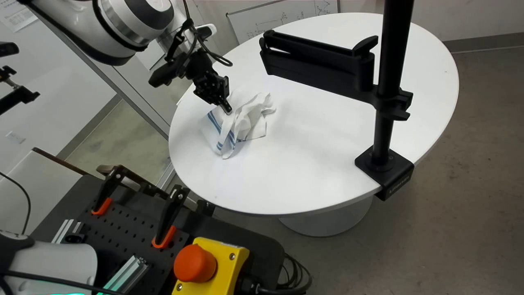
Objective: Pick up the cloth from the table and put it on the tripod.
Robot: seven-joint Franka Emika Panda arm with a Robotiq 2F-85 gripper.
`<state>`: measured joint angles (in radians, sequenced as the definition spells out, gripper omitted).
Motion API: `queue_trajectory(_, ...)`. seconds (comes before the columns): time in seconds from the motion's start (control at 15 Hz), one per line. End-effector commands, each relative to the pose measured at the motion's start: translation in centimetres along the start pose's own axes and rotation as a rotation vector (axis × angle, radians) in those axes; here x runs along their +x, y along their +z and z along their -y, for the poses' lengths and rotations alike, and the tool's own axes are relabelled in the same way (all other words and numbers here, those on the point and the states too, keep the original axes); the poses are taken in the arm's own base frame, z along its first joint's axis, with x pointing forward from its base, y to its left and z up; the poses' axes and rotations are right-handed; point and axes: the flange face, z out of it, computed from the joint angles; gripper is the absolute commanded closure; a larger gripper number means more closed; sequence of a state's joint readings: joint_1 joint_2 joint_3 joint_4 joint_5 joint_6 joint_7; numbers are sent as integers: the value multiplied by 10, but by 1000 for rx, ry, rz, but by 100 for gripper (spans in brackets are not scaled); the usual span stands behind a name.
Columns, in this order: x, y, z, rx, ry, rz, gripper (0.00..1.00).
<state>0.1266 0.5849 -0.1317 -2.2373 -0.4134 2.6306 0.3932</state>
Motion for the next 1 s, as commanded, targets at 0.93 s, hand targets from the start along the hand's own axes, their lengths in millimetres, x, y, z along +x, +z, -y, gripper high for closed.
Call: queue_trajectory(0.93, -123, -127, -88, 104, -52, -171, 99)
